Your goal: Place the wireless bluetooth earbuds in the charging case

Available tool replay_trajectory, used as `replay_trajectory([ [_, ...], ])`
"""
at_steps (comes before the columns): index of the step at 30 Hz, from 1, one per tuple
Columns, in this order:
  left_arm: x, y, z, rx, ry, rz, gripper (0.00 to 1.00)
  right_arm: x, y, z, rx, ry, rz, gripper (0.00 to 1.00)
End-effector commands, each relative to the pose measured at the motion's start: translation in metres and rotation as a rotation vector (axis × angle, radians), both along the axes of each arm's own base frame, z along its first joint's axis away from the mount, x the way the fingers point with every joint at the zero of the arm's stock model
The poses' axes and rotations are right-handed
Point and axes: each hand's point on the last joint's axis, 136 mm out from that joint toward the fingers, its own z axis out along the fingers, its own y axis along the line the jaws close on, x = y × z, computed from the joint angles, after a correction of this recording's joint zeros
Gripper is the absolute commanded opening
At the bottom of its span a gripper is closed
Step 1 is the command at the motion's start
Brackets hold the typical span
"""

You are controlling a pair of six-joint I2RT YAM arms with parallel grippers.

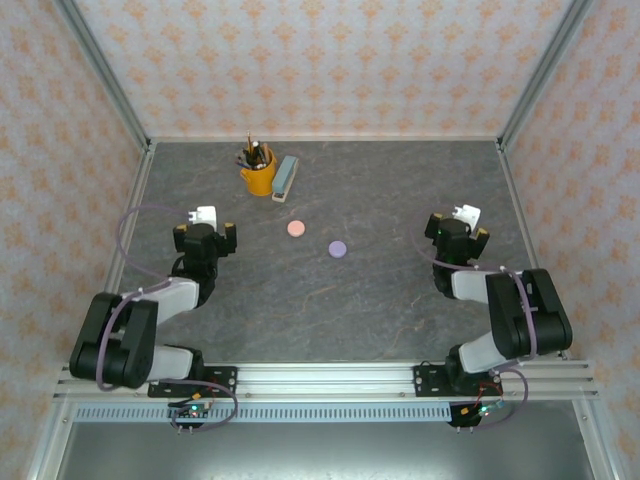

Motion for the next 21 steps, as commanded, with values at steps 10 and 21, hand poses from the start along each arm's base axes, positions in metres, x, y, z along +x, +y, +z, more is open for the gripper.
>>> replay_trajectory([
  [10,0.027,-0.004,-0.003,-0.125,-0.061,-0.074,1.0,0.014,0.011,-0.004,0.089,0.004,0.136,1.0],
  [21,0.028,-0.001,-0.004,-0.125,-0.052,-0.058,1.0,0.017,0.012,-0.006,0.091,0.016,0.138,1.0],
])
